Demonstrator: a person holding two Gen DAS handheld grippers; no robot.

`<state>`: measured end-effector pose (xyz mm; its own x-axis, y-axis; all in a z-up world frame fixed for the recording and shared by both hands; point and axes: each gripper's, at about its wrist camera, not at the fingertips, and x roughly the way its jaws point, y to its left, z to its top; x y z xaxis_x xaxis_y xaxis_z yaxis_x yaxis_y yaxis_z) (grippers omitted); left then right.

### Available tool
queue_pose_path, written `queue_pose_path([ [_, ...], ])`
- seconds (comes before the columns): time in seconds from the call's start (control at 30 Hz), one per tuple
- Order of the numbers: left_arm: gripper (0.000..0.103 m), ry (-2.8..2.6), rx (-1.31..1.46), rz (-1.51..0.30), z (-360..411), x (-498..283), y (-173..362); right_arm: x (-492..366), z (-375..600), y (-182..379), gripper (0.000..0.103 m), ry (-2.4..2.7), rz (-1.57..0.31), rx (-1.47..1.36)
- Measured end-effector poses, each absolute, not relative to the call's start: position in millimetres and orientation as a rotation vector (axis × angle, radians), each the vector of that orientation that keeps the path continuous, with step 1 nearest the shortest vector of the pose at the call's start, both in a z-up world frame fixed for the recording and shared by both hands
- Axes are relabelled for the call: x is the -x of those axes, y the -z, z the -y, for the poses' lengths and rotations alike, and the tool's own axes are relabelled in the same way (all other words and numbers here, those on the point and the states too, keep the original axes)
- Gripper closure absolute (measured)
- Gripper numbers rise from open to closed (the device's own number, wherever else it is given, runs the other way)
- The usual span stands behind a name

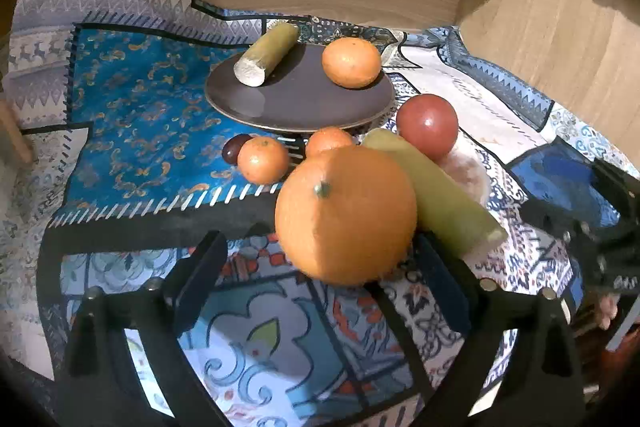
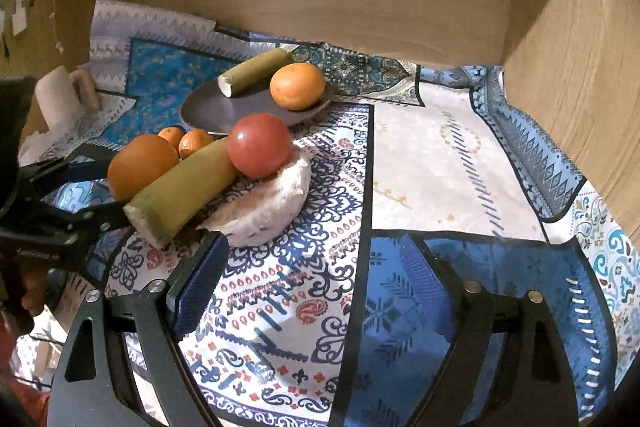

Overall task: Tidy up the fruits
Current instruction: 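Grasp the large orange with the left tool while the right tool grasps the green gourd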

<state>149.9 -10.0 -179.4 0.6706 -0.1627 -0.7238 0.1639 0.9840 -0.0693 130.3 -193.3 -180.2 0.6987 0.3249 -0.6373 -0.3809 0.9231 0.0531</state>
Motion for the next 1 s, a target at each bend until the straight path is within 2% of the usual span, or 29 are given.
queue_pose_path([
  [0.13,0.016,0.209,0.03,-0.834,11.8,-158.2,181.7,-126.3,181.3,183.2,0.017,-0.443,-0.706,0.117],
  [0.27,0.035,0.261,0.056,-0.847,16.3,-161.1,181.7,-125.6,168.6,188.9,0.017,-0.471,-0.719,0.142],
  [0.73,0.036,0.18,0.085,-0.818,-29.0,-134.6,174.9,-127.0,157.6,176.0,0.017,-0.51,-0.704,0.069],
  [1.0,0.036,0.132,0.064,-0.798,-55.5,-123.6,172.4,-139.4,130.4,161.4,0.017,-0.509,-0.665,0.128],
])
